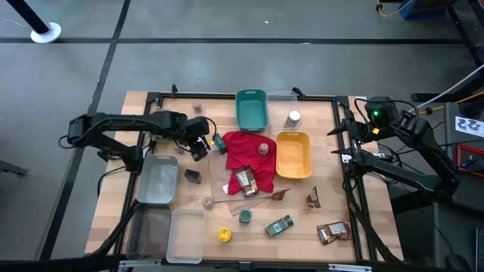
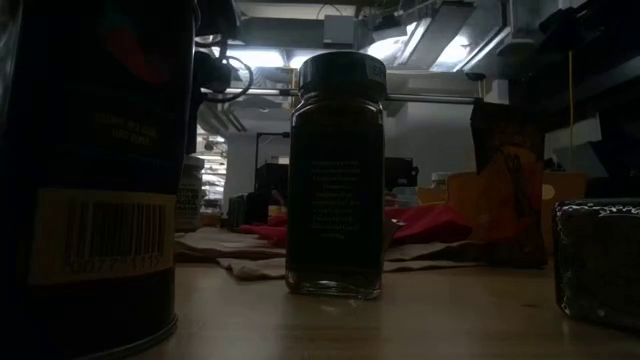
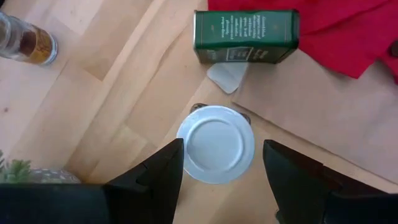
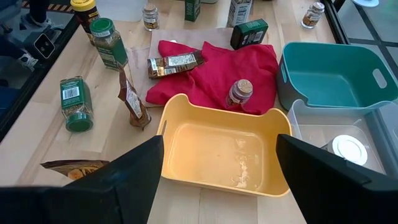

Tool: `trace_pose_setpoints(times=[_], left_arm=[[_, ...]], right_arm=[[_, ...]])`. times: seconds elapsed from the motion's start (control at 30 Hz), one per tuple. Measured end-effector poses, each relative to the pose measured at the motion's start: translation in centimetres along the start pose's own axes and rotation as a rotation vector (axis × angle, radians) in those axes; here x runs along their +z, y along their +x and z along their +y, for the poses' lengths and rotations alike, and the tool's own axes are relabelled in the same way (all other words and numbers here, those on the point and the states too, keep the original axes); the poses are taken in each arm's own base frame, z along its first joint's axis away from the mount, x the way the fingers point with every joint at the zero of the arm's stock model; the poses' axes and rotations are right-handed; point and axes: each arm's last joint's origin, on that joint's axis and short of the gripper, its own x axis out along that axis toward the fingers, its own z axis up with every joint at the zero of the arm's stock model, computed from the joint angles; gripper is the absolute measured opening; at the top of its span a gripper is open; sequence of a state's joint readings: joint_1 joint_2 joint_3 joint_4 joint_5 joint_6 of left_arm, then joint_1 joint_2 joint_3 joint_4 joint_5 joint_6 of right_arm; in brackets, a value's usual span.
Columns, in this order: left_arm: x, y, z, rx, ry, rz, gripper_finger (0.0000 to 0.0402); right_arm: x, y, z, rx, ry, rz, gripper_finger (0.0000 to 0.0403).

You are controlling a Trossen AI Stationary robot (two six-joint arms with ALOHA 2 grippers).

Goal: Sort spices by type
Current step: Put the white seasoning into the top right transparent bin

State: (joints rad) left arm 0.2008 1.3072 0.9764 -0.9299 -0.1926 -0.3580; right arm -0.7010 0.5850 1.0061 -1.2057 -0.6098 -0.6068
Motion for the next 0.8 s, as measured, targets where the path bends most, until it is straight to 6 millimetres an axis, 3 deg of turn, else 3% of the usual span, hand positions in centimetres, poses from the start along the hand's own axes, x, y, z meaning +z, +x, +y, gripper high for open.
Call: trace_pose_setpoints(times=[0.8], left_arm=[[0.14, 0.1, 0.52, 0.009, -0.011, 0.004, 0.0205]], right_arm=[[0.0, 0.0, 0.0, 0.0, 0.0, 0.0, 0.031]])
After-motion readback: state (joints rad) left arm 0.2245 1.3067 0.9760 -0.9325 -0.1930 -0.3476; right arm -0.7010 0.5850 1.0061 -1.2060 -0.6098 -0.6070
